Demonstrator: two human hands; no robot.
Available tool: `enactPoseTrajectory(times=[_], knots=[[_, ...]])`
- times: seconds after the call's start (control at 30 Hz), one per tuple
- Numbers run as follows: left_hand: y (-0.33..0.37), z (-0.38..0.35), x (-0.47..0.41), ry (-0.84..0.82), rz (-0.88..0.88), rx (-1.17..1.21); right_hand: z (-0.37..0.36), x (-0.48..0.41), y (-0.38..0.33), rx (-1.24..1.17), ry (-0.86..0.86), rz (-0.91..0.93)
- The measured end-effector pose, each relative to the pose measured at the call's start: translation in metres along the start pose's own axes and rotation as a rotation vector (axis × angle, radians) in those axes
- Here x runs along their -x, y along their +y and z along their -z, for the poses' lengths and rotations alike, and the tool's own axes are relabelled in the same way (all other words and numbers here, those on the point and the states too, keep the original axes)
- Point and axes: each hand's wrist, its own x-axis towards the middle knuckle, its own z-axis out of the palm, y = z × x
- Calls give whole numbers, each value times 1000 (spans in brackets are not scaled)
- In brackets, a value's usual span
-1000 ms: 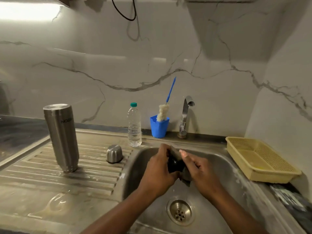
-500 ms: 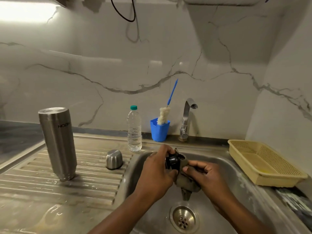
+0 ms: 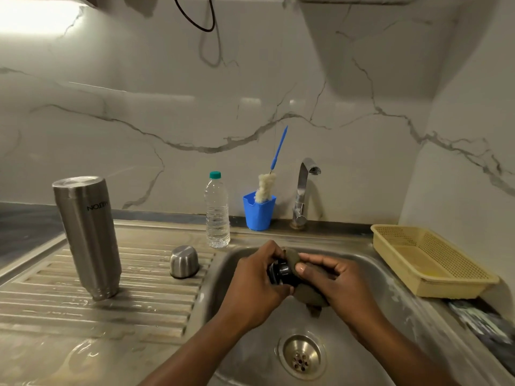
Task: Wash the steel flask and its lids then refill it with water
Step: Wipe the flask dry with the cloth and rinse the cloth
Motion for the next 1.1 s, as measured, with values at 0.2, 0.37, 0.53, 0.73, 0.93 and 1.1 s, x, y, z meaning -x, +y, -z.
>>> enactPoseTrajectory(times=[0.2,0.37,0.53,0.73,0.93,1.1], knots=[[0,-7,2,5,5,-8,2,0,-4,200,75,130],[2,-8,3,17,-18,-37,1,-1,-6,209,111,119],[-2,-2,0,26,-18,-8,2,2,-10,242,4,128],[-3,-1,-1,-44,-74,-63,0,2,-6,195,75,70],[-1,-1,-2,-17,-45,-10,-2,1,1,167,97,54],[-2,-6,-1,7,50,135,-3,-1,4,37,101,-30]])
